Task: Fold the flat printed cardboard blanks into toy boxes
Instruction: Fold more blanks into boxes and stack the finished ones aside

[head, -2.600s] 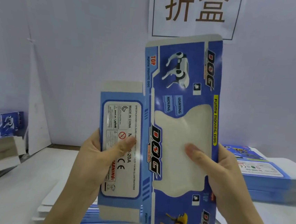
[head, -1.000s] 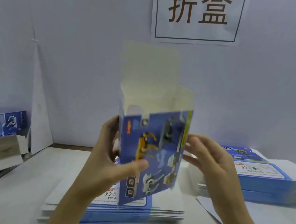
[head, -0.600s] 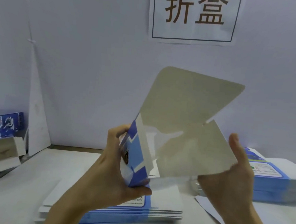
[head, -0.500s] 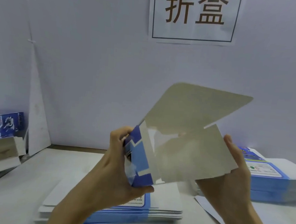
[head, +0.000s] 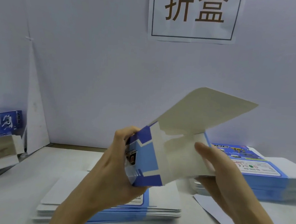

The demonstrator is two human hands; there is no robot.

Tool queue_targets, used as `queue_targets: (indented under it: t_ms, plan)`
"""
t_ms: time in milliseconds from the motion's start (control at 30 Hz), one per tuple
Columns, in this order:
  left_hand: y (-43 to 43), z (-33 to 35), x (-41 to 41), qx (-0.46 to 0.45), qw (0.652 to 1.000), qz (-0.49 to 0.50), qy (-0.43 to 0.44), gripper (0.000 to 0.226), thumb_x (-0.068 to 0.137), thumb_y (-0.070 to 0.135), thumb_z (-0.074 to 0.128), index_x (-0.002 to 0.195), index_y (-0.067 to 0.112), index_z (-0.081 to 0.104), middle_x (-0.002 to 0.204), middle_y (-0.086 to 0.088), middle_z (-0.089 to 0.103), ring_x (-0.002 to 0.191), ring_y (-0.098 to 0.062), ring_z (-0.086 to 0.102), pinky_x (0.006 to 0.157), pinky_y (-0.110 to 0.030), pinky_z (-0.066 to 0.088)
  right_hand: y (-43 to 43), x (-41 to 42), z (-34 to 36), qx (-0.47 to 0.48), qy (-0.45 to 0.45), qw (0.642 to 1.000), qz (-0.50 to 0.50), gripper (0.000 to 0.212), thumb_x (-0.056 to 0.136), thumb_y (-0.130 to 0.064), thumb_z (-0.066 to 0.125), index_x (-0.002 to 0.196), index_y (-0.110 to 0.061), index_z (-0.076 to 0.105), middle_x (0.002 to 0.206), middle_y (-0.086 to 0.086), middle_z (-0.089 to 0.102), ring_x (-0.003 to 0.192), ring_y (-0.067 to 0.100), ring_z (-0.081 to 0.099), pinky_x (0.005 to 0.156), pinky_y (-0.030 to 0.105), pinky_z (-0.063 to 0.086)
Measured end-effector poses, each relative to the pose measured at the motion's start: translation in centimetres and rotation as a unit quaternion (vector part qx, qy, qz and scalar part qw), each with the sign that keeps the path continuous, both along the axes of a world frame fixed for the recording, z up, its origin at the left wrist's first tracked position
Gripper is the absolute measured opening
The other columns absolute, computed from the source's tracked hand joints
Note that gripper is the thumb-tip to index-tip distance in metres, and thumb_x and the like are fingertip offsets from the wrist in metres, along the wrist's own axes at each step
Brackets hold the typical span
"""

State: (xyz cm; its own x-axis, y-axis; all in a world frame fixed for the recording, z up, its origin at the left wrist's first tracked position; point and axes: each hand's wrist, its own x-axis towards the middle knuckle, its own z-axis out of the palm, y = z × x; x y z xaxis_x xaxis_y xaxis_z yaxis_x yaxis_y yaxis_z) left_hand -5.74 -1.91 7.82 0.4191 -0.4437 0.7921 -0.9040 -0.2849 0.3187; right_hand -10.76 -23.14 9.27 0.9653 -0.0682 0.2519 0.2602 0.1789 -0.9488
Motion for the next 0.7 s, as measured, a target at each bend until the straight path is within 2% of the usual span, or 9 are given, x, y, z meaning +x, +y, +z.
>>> queue_targets:
  t_ms: [33, 100, 200, 267, 367, 433, 500, 600, 700]
  plan:
    - [0.0, 0.0, 0.0, 0.002, 1.000, -0.001, -0.001, 0.101, 0.055, 0.016, 0.088, 0.123, 0.041, 0.018, 0.118, 0.034, 0.041, 0.094, 0.009, 0.054, 0.070, 0.002, 0.041, -0.1, 0.2, -0.1, -0.052, 0.005, 0.998, -0.041, 0.018, 0.080, -0.026, 0.069, 0.089, -0.012, 0.075, 0.078, 0.003, 0.070, 0.066, 0.016, 0.063, 0.059, 0.030, 0.051]
    - [0.0, 0.1, 0.1, 0.009, 1.000, -0.001, 0.002, 0.101, 0.055, 0.018, 0.088, 0.123, 0.042, 0.017, 0.121, 0.039, 0.038, 0.097, 0.011, 0.053, 0.071, 0.003, 0.040, -0.1, 0.5, -0.2, -0.171, -0.010, 0.976, -0.136, 0.029, 0.094, -0.018, 0.054, 0.093, 0.010, 0.058, 0.073, 0.008, 0.050, 0.066, 0.020, 0.044, 0.063, 0.036, 0.034]
    - [0.3, 0.0, 0.5, 0.006, 1.000, 0.007, 0.000, 0.101, 0.055, 0.023, 0.087, 0.124, 0.044, 0.016, 0.124, 0.038, 0.036, 0.103, 0.013, 0.052, 0.071, 0.004, 0.039, 0.2, 0.9, -0.2, -0.256, -0.028, 0.948, -0.187, 0.038, 0.096, -0.020, 0.050, 0.089, 0.017, 0.048, 0.071, 0.008, 0.040, 0.067, 0.019, 0.034, 0.064, 0.035, 0.025]
    - [0.6, -0.1, 0.8, 0.001, 1.000, 0.021, -0.004, 0.106, 0.054, 0.022, 0.091, 0.126, 0.045, 0.017, 0.126, 0.024, 0.041, 0.105, 0.011, 0.051, 0.074, 0.003, 0.040, 0.4, 0.7, -0.2, -0.263, -0.026, 0.950, -0.165, 0.040, 0.094, -0.027, 0.055, 0.084, 0.012, 0.055, 0.067, 0.009, 0.045, 0.064, 0.019, 0.040, 0.062, 0.034, 0.032]
    - [1.2, -0.1, 1.3, 0.007, 0.999, 0.035, -0.010, 0.108, 0.056, 0.012, 0.092, 0.131, 0.040, 0.021, 0.126, 0.012, 0.044, 0.107, 0.004, 0.052, 0.082, -0.001, 0.041, 0.4, 0.3, 0.0, -0.196, 0.037, 0.977, -0.078, 0.033, 0.091, -0.034, 0.056, 0.086, -0.006, 0.072, 0.079, -0.002, 0.074, 0.072, 0.013, 0.069, 0.065, 0.025, 0.057]
    - [1.5, -0.1, 1.3, 0.007, 0.999, 0.040, -0.011, 0.105, 0.058, 0.016, 0.091, 0.134, 0.040, 0.023, 0.130, 0.020, 0.042, 0.109, 0.005, 0.051, 0.083, -0.001, 0.040, 0.3, 0.4, -0.2, -0.202, 0.053, 0.975, -0.077, 0.030, 0.093, -0.030, 0.055, 0.085, -0.007, 0.073, 0.084, 0.003, 0.076, 0.078, 0.013, 0.072, 0.066, 0.022, 0.058]
    - [1.5, -0.1, 1.1, 0.000, 0.999, 0.034, 0.003, 0.105, 0.060, 0.017, 0.088, 0.135, 0.050, 0.022, 0.130, 0.029, 0.040, 0.110, 0.006, 0.050, 0.080, 0.001, 0.040, 0.2, 0.8, -0.5, -0.227, 0.050, 0.963, -0.136, 0.033, 0.096, -0.025, 0.054, 0.083, 0.001, 0.070, 0.083, 0.011, 0.074, 0.072, 0.016, 0.072, 0.065, 0.025, 0.060]
    - [1.3, -0.3, 1.1, 0.003, 1.000, 0.019, 0.021, 0.102, 0.064, 0.010, 0.086, 0.139, 0.043, 0.026, 0.133, 0.016, 0.046, 0.114, -0.004, 0.052, 0.084, -0.003, 0.041, 0.1, 1.1, -0.6, -0.217, 0.028, 0.959, -0.180, 0.038, 0.094, -0.024, 0.056, 0.079, 0.008, 0.067, 0.077, 0.015, 0.071, 0.065, 0.017, 0.070, 0.065, 0.030, 0.061]
    - [1.3, -0.3, 1.0, 0.008, 0.999, 0.012, 0.048, 0.097, 0.069, 0.010, 0.084, 0.143, 0.039, 0.028, 0.142, 0.014, 0.041, 0.126, -0.011, 0.047, 0.095, -0.011, 0.041, -0.1, 0.9, -0.4, -0.220, 0.003, 0.955, -0.196, 0.039, 0.093, -0.022, 0.058, 0.075, 0.012, 0.066, 0.075, 0.023, 0.068, 0.061, 0.018, 0.071, 0.055, 0.023, 0.058]
